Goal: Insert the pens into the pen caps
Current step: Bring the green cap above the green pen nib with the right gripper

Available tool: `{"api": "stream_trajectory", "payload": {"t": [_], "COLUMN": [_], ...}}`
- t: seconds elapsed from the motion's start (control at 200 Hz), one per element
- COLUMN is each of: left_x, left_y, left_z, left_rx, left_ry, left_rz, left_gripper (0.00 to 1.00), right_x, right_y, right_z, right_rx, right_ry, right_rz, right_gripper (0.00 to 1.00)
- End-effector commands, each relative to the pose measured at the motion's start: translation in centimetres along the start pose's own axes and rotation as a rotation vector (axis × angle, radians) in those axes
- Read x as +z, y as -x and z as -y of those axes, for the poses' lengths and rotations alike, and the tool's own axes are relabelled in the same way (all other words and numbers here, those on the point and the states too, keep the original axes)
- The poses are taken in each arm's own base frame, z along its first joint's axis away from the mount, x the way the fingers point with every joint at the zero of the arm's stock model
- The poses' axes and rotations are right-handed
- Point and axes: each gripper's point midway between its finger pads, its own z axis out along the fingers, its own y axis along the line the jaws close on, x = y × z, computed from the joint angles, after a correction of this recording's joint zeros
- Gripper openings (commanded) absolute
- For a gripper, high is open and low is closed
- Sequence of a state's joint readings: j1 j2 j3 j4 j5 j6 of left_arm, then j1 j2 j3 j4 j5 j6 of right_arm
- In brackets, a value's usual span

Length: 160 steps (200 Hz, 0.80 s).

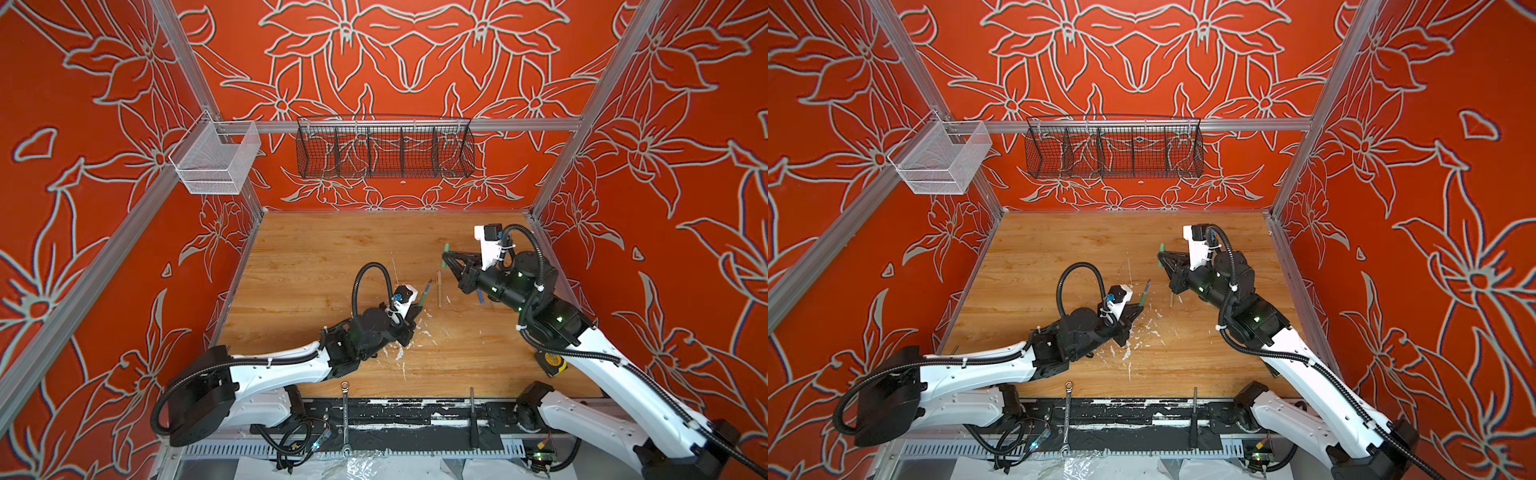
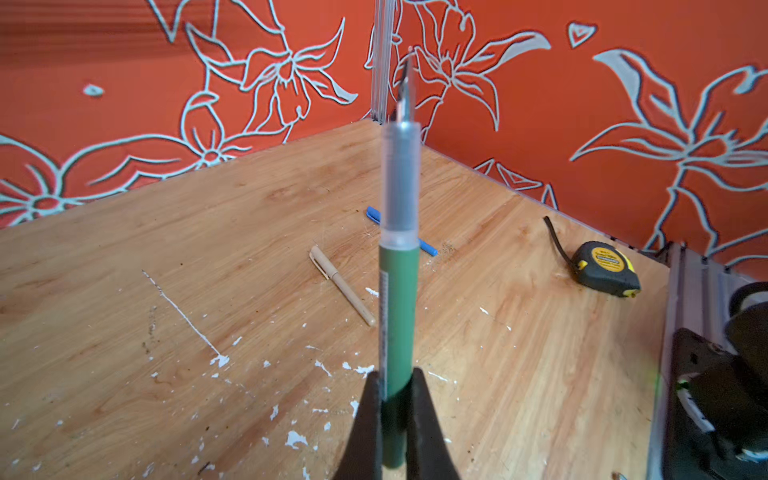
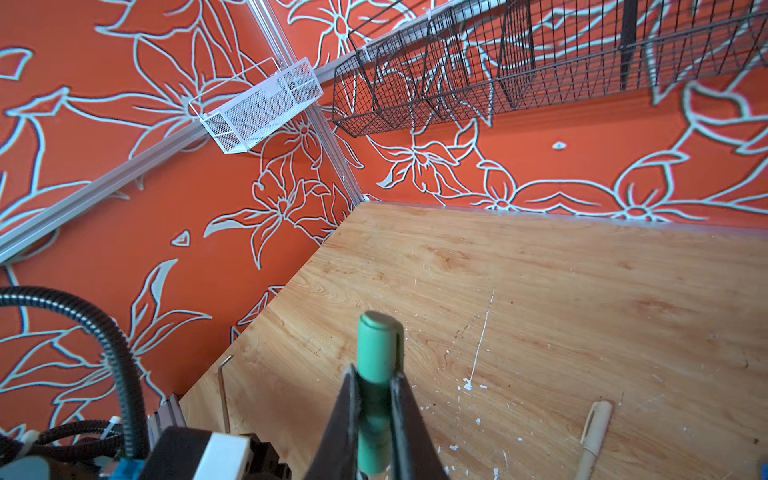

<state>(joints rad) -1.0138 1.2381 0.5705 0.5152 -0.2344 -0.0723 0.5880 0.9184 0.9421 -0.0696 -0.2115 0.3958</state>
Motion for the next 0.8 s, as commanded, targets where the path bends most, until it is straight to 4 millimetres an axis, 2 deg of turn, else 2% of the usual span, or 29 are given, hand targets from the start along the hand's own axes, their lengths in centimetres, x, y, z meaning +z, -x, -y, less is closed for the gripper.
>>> {"api": "stream_trajectory", "payload": {"t": [0.0,0.105,0.45,0.796], "left_x": [0.8,1.3,0.7,-0.2], "left_y": [2.8,2.8,3.3,4.0], "left_z": [-0.3,0.1,0.8,0.7], "left_rx": [0.033,0.018,0.004,-0.027], "left_ry": [0.056,0.040,-0.010,-0.027], "left_rz": [0.109,0.114,0.099,0.116], "left_gripper": [0.00,0.00,0.00,0.00], "right_x": [-0.6,-0.2,0.9,0.1], "right_y": [1.5,1.2,-1.1,-1.3], "right_z": [-1.3,-1.7,-1.5,-1.6], "right_rx": [-0.052,-0.045,-0.003,0.024], "right_ry": [0.048,0.082,0.118,0.137], "right_rz": [0.033,0.029,0.018,0.078], "right_gripper": [0.00,0.00,0.00,0.00]}}
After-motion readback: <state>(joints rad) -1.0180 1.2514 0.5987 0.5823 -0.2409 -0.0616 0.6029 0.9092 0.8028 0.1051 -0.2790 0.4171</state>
